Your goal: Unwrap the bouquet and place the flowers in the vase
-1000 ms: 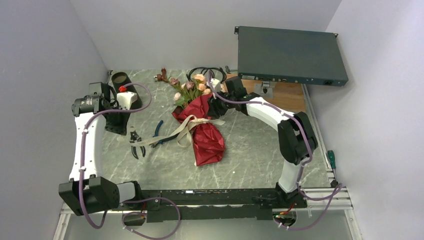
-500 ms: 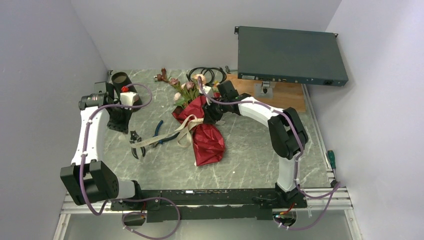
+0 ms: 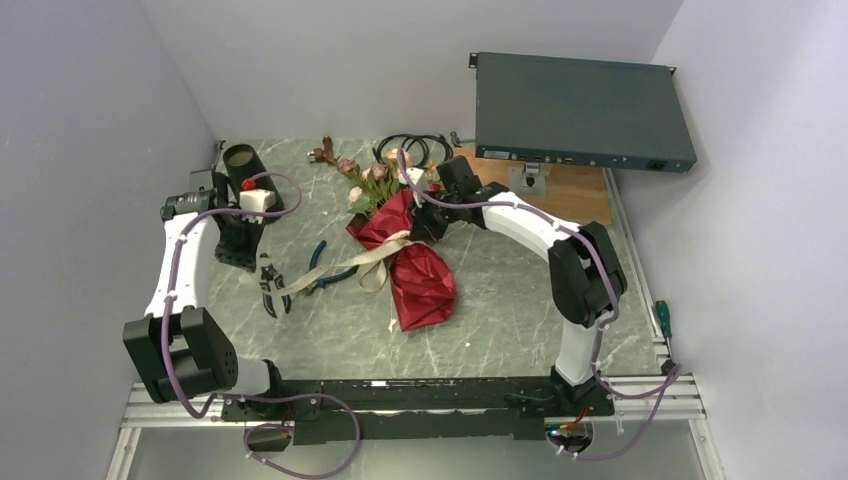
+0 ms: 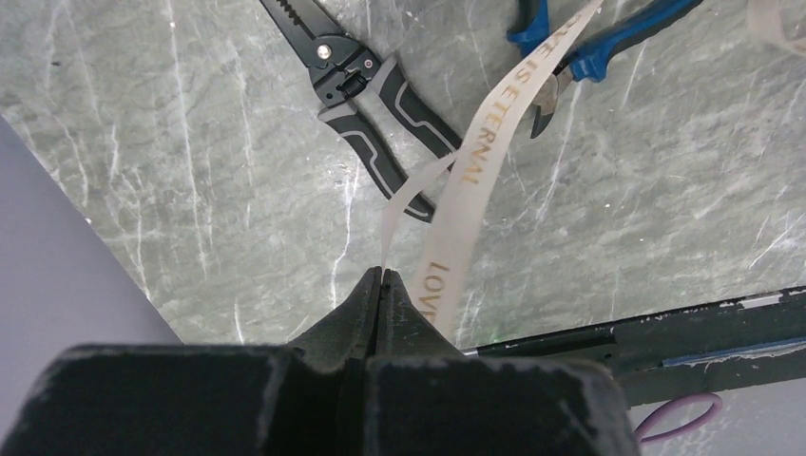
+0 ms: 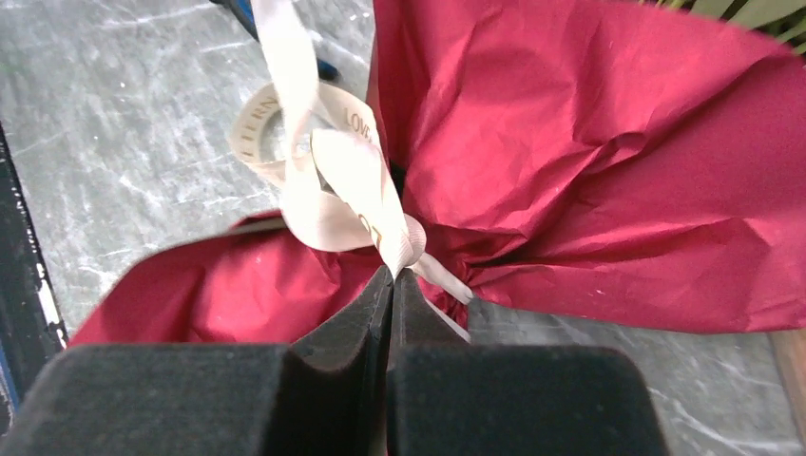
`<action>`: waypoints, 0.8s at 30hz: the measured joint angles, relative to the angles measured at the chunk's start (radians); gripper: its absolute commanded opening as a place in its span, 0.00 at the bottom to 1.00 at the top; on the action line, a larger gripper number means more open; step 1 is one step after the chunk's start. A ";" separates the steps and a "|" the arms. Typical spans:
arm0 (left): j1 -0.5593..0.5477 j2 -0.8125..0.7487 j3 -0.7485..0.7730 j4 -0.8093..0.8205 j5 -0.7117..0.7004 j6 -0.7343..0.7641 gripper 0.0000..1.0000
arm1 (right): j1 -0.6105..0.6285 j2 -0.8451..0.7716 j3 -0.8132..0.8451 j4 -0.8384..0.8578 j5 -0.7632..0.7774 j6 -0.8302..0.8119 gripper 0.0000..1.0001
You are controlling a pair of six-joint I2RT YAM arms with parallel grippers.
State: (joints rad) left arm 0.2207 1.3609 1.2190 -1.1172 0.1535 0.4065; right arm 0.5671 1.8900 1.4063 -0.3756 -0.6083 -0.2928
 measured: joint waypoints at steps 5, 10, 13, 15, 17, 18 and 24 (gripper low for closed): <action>0.018 0.024 -0.012 0.021 0.003 0.006 0.00 | -0.001 -0.079 0.000 -0.025 0.002 -0.004 0.00; 0.048 0.028 -0.018 0.049 0.002 0.035 0.00 | -0.002 -0.124 0.000 -0.060 0.024 -0.004 0.11; 0.072 0.028 -0.039 0.069 -0.002 0.056 0.00 | -0.003 -0.158 0.000 -0.072 0.034 -0.003 0.10; 0.085 0.028 -0.055 0.074 -0.002 0.071 0.00 | -0.004 -0.179 0.000 -0.073 0.040 -0.002 0.08; 0.096 0.028 -0.067 0.082 -0.002 0.080 0.00 | -0.005 -0.196 0.000 -0.073 0.048 -0.001 0.00; 0.101 0.028 -0.070 0.083 -0.002 0.085 0.00 | -0.005 -0.199 0.000 -0.074 0.049 -0.002 0.00; 0.137 0.028 -0.073 0.106 -0.012 0.117 0.00 | -0.012 -0.205 -0.006 -0.111 0.080 -0.002 0.00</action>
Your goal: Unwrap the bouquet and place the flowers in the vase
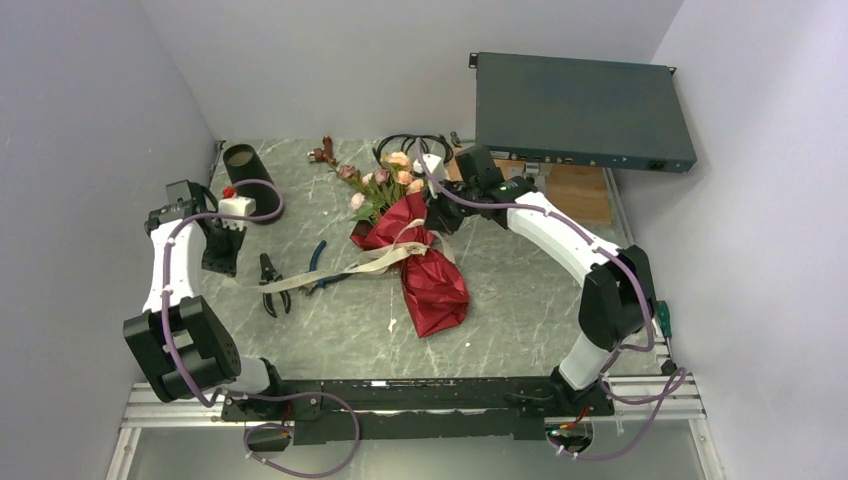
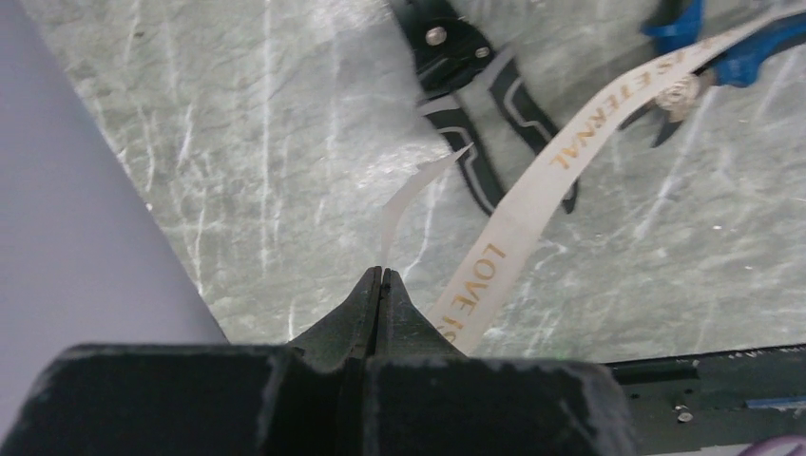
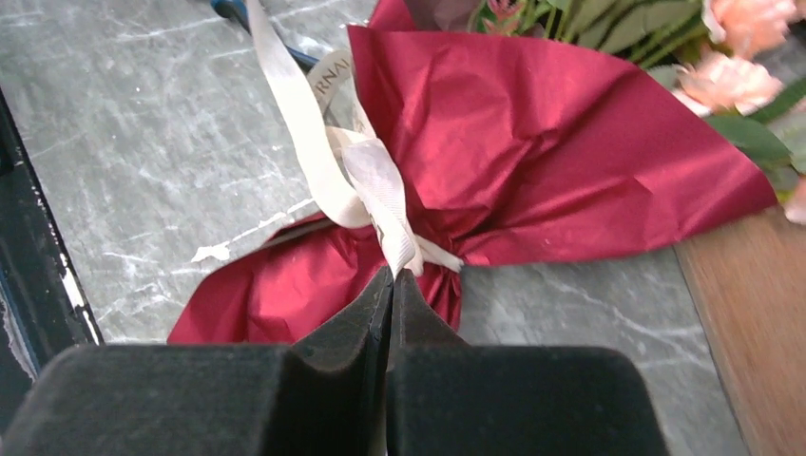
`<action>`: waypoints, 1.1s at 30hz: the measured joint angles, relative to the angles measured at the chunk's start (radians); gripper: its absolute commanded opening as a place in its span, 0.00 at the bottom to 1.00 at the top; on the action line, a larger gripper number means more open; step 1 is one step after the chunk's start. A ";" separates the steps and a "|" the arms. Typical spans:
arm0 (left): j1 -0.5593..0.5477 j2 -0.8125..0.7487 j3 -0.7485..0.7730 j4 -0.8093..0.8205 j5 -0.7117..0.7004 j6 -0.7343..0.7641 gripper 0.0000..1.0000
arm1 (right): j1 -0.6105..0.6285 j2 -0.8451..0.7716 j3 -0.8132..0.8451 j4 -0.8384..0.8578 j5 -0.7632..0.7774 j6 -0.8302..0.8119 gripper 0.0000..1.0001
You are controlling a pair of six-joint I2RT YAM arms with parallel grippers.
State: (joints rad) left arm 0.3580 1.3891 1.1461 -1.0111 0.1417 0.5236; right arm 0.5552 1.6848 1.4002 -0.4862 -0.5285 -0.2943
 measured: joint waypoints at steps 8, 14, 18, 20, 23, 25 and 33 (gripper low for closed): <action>0.127 -0.005 -0.053 0.064 -0.035 0.089 0.00 | -0.192 -0.245 -0.005 -0.110 0.042 0.004 0.00; 0.187 0.014 -0.069 0.122 -0.061 0.159 0.00 | -0.377 -0.494 -0.032 -0.216 0.102 -0.060 0.00; 0.229 0.054 -0.069 0.159 -0.081 0.200 0.00 | -0.478 -0.587 -0.119 -0.309 0.157 -0.136 0.00; 0.246 0.064 -0.070 0.187 -0.095 0.226 0.00 | -0.534 -0.613 -0.172 -0.354 0.195 -0.176 0.00; 0.253 0.063 -0.072 0.211 -0.096 0.257 0.00 | -0.603 -0.621 -0.220 -0.409 0.240 -0.222 0.00; 0.253 0.063 -0.072 0.214 -0.082 0.270 0.02 | -0.626 -0.617 -0.236 -0.440 0.258 -0.246 0.19; 0.245 0.050 -0.010 0.080 0.140 0.311 0.90 | -0.618 -0.603 -0.261 -0.544 0.154 -0.303 0.75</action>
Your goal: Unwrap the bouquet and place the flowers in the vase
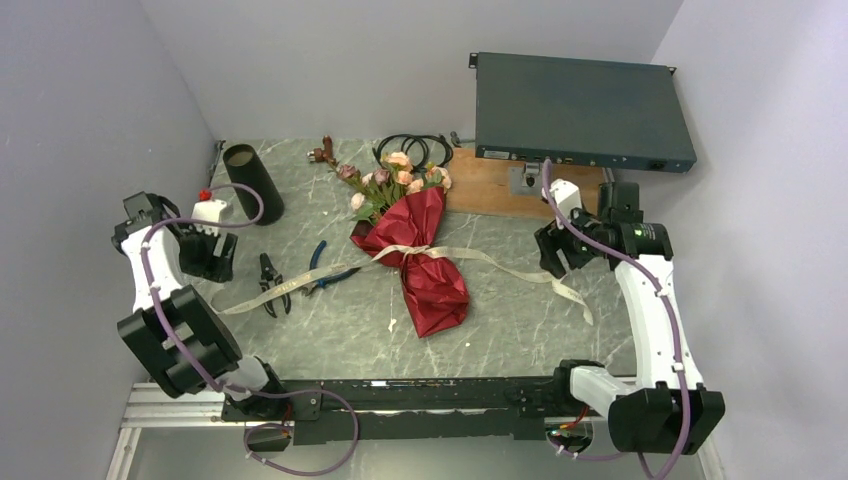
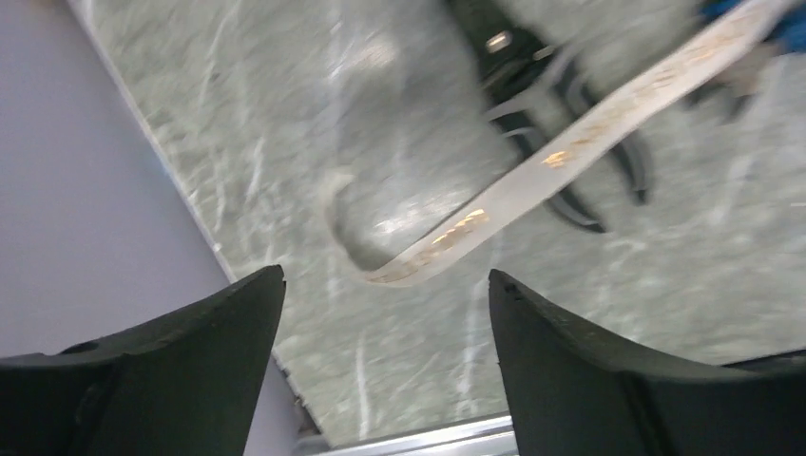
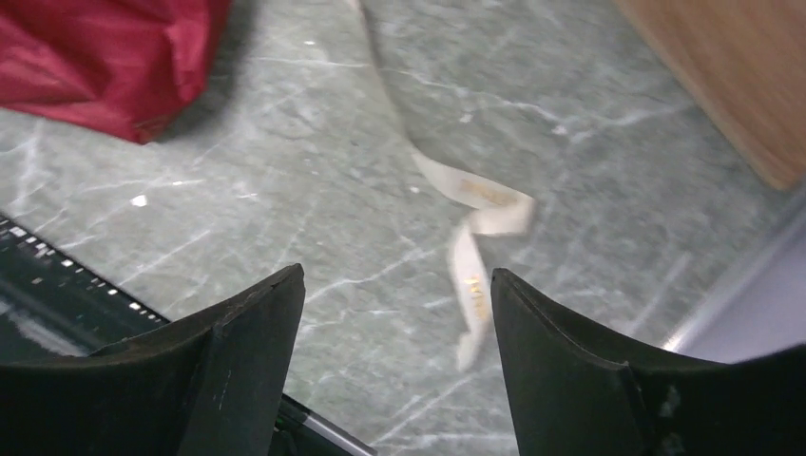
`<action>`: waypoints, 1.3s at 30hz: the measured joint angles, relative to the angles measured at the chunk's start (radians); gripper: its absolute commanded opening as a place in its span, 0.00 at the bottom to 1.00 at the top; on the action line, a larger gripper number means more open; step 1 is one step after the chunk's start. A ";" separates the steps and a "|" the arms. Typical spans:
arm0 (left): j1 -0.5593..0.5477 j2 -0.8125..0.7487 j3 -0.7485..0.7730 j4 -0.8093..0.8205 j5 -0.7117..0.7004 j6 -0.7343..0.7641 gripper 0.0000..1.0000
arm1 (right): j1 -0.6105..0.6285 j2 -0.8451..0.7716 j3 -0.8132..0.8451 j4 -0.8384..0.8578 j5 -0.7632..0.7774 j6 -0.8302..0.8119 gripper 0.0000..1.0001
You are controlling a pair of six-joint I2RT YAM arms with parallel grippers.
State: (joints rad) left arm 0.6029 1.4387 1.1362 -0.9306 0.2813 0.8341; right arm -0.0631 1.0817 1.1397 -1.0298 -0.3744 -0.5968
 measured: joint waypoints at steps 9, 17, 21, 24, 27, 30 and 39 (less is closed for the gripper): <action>-0.223 -0.152 0.054 -0.087 0.437 -0.063 0.84 | 0.274 0.114 -0.097 0.107 -0.163 0.166 0.66; -0.566 -0.149 -0.061 0.222 0.578 -0.304 0.57 | 0.415 0.394 -0.122 0.359 -0.243 0.350 0.58; -0.695 -0.096 -0.084 0.329 0.577 -0.338 0.47 | 0.452 0.511 -0.122 0.459 -0.263 0.414 0.54; -0.772 -0.084 -0.098 0.384 0.570 -0.340 0.41 | 0.477 0.569 -0.122 0.502 -0.274 0.449 0.52; -0.846 -0.084 -0.107 0.430 0.560 -0.335 0.36 | 0.504 0.585 -0.126 0.524 -0.288 0.472 0.50; -0.912 -0.084 -0.117 0.471 0.553 -0.329 0.33 | 0.547 0.584 -0.146 0.550 -0.309 0.495 0.47; -1.044 -0.081 -0.175 0.528 0.516 -0.290 0.24 | 0.609 0.558 -0.228 0.568 -0.375 0.563 0.53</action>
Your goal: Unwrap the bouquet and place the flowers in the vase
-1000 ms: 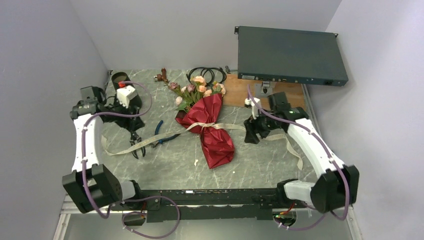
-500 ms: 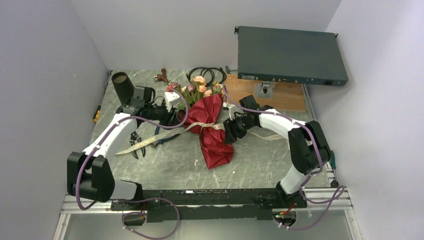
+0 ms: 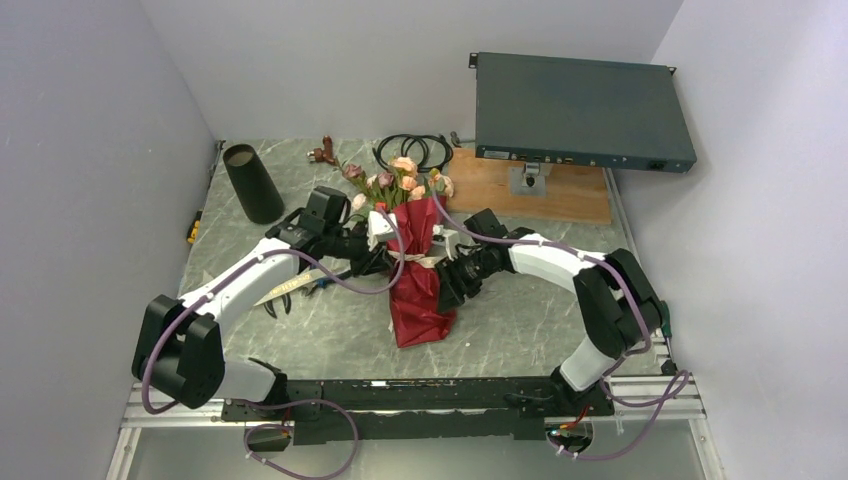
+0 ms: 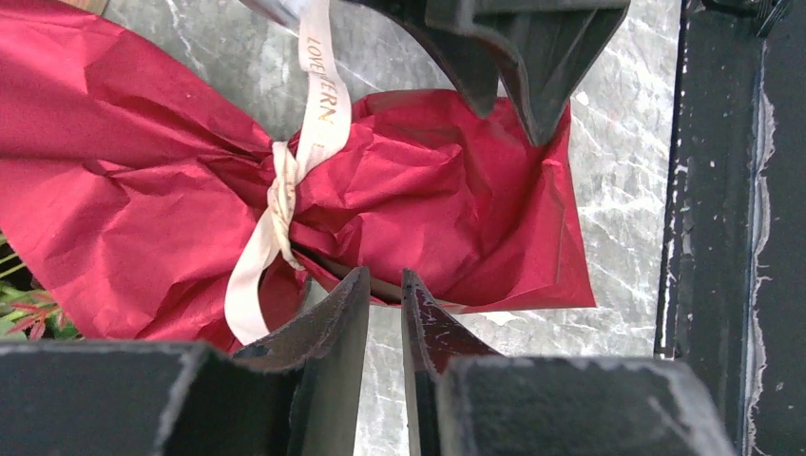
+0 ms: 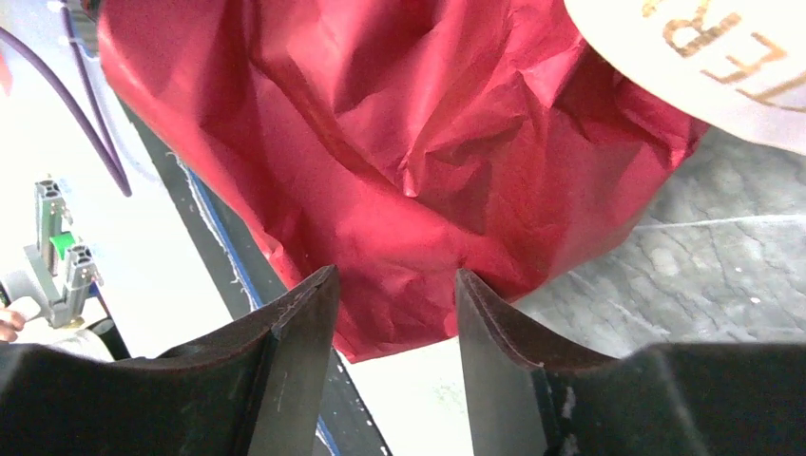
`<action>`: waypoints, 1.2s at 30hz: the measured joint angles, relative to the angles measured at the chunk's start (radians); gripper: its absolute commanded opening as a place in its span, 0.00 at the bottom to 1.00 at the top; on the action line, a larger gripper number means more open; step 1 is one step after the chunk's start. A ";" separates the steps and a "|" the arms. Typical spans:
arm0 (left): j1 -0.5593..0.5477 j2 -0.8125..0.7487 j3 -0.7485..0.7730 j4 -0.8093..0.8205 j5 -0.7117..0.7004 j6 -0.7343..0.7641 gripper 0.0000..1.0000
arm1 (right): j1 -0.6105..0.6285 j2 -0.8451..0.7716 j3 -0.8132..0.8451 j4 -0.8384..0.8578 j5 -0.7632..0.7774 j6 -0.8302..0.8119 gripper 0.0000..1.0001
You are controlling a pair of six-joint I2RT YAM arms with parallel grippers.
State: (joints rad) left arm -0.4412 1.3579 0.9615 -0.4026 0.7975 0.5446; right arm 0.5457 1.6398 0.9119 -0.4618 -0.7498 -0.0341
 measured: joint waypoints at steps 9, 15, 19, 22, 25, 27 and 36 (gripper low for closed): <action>-0.091 0.022 -0.059 0.031 -0.086 0.116 0.24 | -0.064 -0.082 0.009 0.014 -0.011 0.076 0.53; -0.131 0.089 -0.092 0.075 -0.146 0.155 0.23 | -0.082 -0.028 0.044 0.063 0.040 0.133 0.53; -0.158 0.135 -0.115 0.103 -0.178 0.178 0.24 | -0.082 0.043 0.058 0.103 0.062 0.160 0.54; -0.172 0.159 -0.124 0.114 -0.196 0.182 0.25 | -0.082 0.087 0.064 0.122 0.065 0.178 0.46; -0.174 0.162 -0.124 0.115 -0.201 0.177 0.25 | -0.082 0.116 0.064 0.142 0.064 0.193 0.22; -0.170 0.155 -0.124 0.117 -0.200 0.168 0.25 | -0.082 0.122 0.064 0.149 0.061 0.201 0.10; -0.117 0.110 -0.013 0.156 -0.199 0.071 0.24 | -0.082 0.126 0.063 0.172 0.059 0.207 0.00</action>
State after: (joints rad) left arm -0.5587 1.4677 0.9485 -0.2470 0.5983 0.6155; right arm 0.4633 1.7657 0.9749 -0.2901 -0.6907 0.1730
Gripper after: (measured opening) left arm 0.236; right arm 0.007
